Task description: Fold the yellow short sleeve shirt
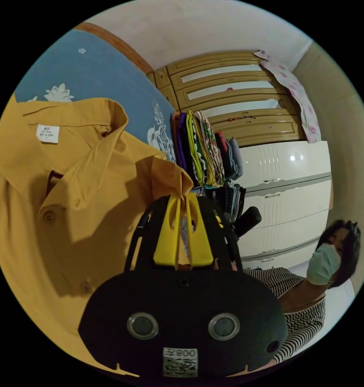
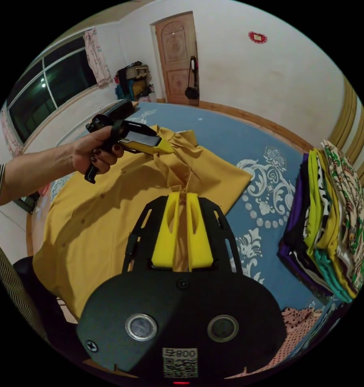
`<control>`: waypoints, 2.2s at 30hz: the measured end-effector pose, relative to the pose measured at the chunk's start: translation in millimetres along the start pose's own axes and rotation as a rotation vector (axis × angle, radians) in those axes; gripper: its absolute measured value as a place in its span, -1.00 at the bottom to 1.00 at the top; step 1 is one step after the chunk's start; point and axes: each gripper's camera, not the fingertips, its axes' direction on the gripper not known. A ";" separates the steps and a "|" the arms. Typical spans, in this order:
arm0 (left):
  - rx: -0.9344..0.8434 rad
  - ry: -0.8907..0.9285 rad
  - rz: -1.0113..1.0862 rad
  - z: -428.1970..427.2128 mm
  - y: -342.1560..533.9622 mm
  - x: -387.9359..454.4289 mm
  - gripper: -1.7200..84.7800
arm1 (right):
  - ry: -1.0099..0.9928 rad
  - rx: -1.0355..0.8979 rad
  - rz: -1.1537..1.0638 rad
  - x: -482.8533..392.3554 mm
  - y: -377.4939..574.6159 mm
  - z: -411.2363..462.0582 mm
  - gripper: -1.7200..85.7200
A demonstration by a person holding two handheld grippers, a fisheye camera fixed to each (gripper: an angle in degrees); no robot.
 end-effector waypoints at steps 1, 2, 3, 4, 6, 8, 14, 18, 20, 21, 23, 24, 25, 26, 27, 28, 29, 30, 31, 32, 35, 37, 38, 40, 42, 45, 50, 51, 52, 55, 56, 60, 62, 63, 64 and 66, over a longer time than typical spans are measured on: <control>-0.003 0.007 0.005 -5.0 0.7 3.3 -0.90 | -0.003 0.003 -0.001 -2.7 -2.8 -0.3 -0.92; -0.007 0.010 0.013 -10.1 1.5 7.2 -0.90 | -0.006 0.010 -0.002 -4.3 -3.9 -1.9 -0.92; -0.008 0.010 0.018 -12.9 2.1 9.3 -0.90 | -0.016 0.037 -0.003 -8.2 -5.8 -8.0 -0.93; -0.010 0.012 0.032 -18.9 3.6 13.9 -0.90 | -0.031 0.078 -0.006 -13.4 -7.4 -17.8 -0.94; -0.018 0.013 0.057 -29.3 7.1 20.6 -0.90 | -0.040 0.147 -0.013 -24.7 -9.8 -34.1 -0.94; -0.032 0.007 0.078 -44.9 15.3 26.5 -0.90 | -0.067 0.183 -0.036 -39.8 -13.4 -42.0 -0.94; -0.073 -0.172 -0.045 -84.7 48.9 18.0 -0.89 | -0.156 0.013 -0.047 -74.1 -20.7 10.7 -0.94; -0.071 -0.264 -0.062 -106.9 70.4 25.2 -0.89 | -0.270 -0.124 0.023 -74.2 -13.6 47.1 -0.94; -0.029 -0.364 -0.029 -121.7 82.5 39.9 -0.89 | -0.275 -0.115 0.046 -74.3 -11.1 47.4 -0.94; -0.013 -0.385 -0.019 -125.2 85.5 44.1 -0.89 | -0.280 -0.099 0.059 -74.3 -9.9 45.6 -0.93; 0.027 -0.426 0.028 -133.9 98.0 60.8 -0.90 | -0.303 -0.080 0.090 -73.6 -8.2 43.4 -0.93; 0.030 -0.423 0.040 -134.5 101.1 64.4 -0.90 | -0.315 -0.058 0.117 -72.4 -6.8 41.4 -0.93; 0.018 -0.415 0.059 -133.8 106.8 70.3 -0.91 | -0.323 -0.035 0.143 -70.8 -5.5 39.5 -0.92; -0.016 -0.421 0.070 -130.8 111.9 74.4 -0.91 | -0.329 -0.023 0.156 -70.0 -5.1 39.0 -0.92; -0.036 -0.432 0.074 -128.9 114.4 75.8 -0.92 | -0.351 -0.007 0.177 -68.9 -5.1 39.5 -0.92; -0.080 -0.463 0.070 -125.7 119.5 77.1 -0.92 | -0.375 -0.009 0.180 -69.3 -5.9 43.0 -0.92; -0.113 -0.510 0.057 -124.8 124.8 77.6 -0.93 | -0.384 -0.021 0.177 -69.9 -6.5 45.9 -0.92; -0.120 -0.540 0.051 -125.6 127.7 78.2 -0.93 | -0.393 -0.066 0.191 -70.9 -8.2 53.4 -0.92; -0.127 -0.574 0.044 -129.7 133.6 80.2 -0.94 | -0.395 -0.095 0.203 -72.6 -9.4 58.6 -0.92; -0.111 -0.568 0.043 -137.0 139.6 83.8 -0.94 | -0.400 -0.101 0.199 -74.0 -9.8 59.4 -0.92; -0.085 -0.607 0.047 -158.3 153.4 94.4 -0.95 | -0.419 -0.047 0.194 -76.8 -10.6 48.8 -0.92; -0.084 -0.616 0.060 -170.6 162.0 102.1 -0.95 | -0.380 -0.011 0.238 -68.2 -10.0 38.7 -0.93; -0.079 -0.631 0.073 -178.5 168.7 108.2 -0.95 | -0.363 -0.004 0.255 -64.7 -9.4 36.9 -0.94; -0.087 -0.648 0.083 -188.6 179.4 114.8 -0.95 | -0.308 0.001 0.355 -47.0 -5.4 36.2 -0.95; -0.120 -0.655 0.073 -197.4 189.4 117.1 -0.95 | -0.293 -0.016 0.411 -37.0 -3.0 40.0 -0.95; -0.065 -0.621 0.076 -224.3 208.4 129.5 -0.95 | -0.282 -0.072 0.474 -33.8 -2.5 49.9 -0.95; -0.019 -0.612 0.075 -276.7 249.4 151.1 -0.95 | -0.244 -0.067 0.479 -50.7 -11.5 50.4 -0.96; 0.001 -0.599 0.078 -285.1 255.9 155.2 -0.95 | -0.236 -0.077 0.479 -54.7 -15.2 49.4 -0.96; 0.042 -0.567 0.090 -303.1 270.7 164.0 -0.95 | -0.205 -0.061 0.479 -60.4 -18.9 44.3 -0.96; 0.125 -0.535 0.098 -354.7 319.1 183.7 -0.94 | -0.135 -0.011 0.427 -83.1 -31.0 26.3 -0.96; 0.157 -0.550 0.084 -378.0 342.3 189.3 -0.94 | -0.128 -0.007 0.409 -89.3 -34.0 23.1 -0.96; 0.295 -0.669 -0.067 -460.1 421.8 196.5 -0.92 | 0.038 -0.064 0.252 -140.7 -51.0 14.8 -0.96; 0.412 -0.704 -0.218 -519.8 477.6 192.5 -0.89 | 0.120 -0.102 0.228 -154.6 -53.1 17.8 -0.96; 0.443 -0.700 -0.259 -534.0 490.8 190.5 -0.89 | 0.139 -0.142 0.236 -159.1 -53.6 22.4 -0.96; 0.512 -0.691 -0.324 -560.7 515.6 187.4 -0.87 | 0.138 -0.185 0.269 -160.4 -53.6 27.5 -0.96; 0.608 -0.670 -0.414 -596.6 547.0 181.9 -0.85 | 0.131 -0.242 0.316 -161.1 -53.4 36.0 -0.96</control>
